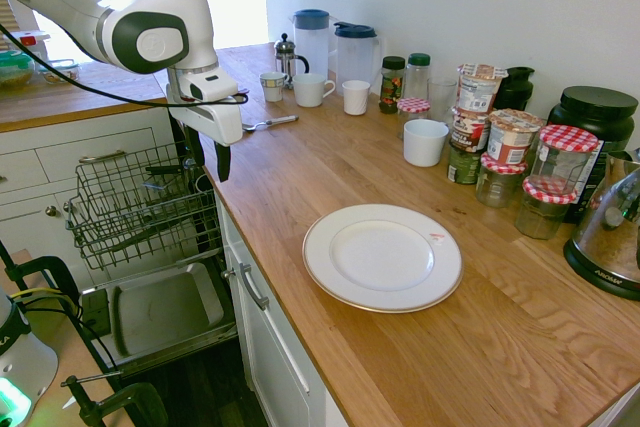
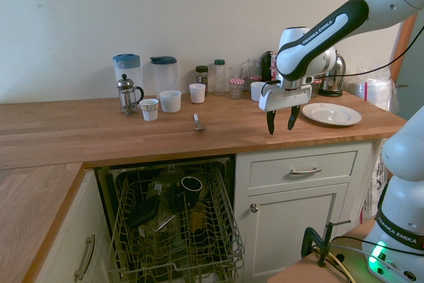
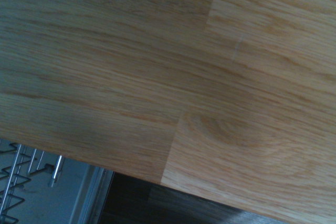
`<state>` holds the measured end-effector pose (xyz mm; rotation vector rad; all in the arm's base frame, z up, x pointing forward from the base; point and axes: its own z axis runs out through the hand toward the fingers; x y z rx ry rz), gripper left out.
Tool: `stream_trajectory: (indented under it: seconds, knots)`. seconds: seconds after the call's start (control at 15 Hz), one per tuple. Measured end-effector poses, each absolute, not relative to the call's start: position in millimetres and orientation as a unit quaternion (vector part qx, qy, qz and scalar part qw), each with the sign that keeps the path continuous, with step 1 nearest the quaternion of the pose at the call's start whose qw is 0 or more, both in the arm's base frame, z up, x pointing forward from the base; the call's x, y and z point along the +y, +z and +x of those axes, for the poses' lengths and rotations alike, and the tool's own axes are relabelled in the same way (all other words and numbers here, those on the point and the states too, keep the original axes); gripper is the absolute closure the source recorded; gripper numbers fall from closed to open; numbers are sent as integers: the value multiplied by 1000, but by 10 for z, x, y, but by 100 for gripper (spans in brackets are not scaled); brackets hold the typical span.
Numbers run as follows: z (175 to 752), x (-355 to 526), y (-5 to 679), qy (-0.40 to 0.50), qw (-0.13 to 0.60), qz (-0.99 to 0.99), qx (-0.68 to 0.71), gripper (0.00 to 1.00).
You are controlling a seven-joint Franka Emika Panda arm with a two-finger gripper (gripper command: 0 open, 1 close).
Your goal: Put the spoon in the dishwasher
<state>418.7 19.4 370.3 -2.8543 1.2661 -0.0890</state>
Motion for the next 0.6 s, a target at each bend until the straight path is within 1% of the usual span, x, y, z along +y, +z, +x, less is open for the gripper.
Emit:
stream_trajectory:
  seconds: [0.27,0.6]
  knots:
    - [4272,215,3770,-27,20,-908,419,0]
    - [4773,595,4226,-32,50,-885,462,0]
